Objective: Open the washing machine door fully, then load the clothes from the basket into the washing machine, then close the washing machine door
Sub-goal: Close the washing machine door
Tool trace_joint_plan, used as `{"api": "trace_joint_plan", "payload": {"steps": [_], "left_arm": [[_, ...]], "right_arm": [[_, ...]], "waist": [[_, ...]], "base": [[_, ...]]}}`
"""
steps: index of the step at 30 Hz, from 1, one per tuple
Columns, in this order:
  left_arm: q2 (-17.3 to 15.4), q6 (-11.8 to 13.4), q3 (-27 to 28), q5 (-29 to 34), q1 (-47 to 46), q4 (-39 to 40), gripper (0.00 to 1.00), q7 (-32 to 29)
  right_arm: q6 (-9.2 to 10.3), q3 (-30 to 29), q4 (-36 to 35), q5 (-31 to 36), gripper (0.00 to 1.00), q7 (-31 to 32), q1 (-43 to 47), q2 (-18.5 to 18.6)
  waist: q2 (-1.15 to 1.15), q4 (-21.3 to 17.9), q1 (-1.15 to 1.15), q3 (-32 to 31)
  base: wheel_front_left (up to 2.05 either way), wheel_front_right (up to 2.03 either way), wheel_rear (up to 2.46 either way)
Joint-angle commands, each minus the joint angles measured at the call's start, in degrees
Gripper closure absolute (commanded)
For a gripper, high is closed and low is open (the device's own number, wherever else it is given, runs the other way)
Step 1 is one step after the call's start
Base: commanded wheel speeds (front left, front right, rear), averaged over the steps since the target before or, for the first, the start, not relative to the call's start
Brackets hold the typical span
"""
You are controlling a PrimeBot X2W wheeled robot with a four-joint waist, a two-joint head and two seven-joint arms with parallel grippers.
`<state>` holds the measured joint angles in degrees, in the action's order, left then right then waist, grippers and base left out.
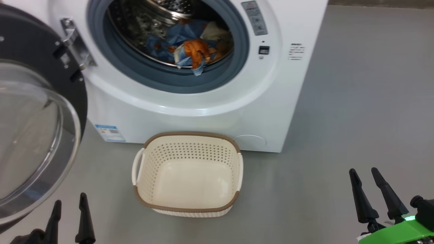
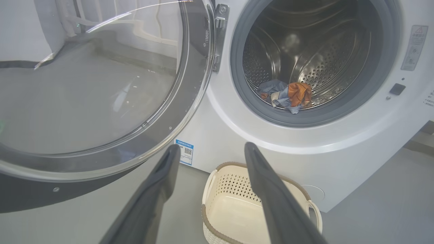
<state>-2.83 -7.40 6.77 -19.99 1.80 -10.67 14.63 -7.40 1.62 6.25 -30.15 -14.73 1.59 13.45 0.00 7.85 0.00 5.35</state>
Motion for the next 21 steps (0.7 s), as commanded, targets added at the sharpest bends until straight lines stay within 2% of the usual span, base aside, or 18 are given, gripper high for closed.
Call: {"api": "trace_joint_plan", "payload": {"steps": [1, 14, 21], "left_arm": [[-0.75, -0.09, 2.29, -0.27, -2.28, 1.59, 0.0, 0.37], [-0.08, -0.09, 2.17, -1.27, -2.24, 1.07, 0.0, 0.37], [-0.06, -0.09, 1.79, -2.56, -1.61, 0.98, 0.0, 0.37]], "right_arm": [[-0.09, 1.74, -1.15, 0.72, 0.0, -0.27, -2.05, 1.58], [-0.09, 5.13, -0.1, 0.43, 0.0, -0.27, -5.03, 3.76], [-0.09, 6.0, 0.22, 0.2, 0.0, -0.27, -5.42, 4.44]], "waist": [[0.0, 3.53, 0.0, 1.04], [0.0, 14.24, 0.0, 1.66], [0.0, 18.76, 0.0, 1.29]], "base": [[0.0, 0.0, 0.0], [0.0, 0.0, 0.0], [0.0, 0.0, 0.0]]}}
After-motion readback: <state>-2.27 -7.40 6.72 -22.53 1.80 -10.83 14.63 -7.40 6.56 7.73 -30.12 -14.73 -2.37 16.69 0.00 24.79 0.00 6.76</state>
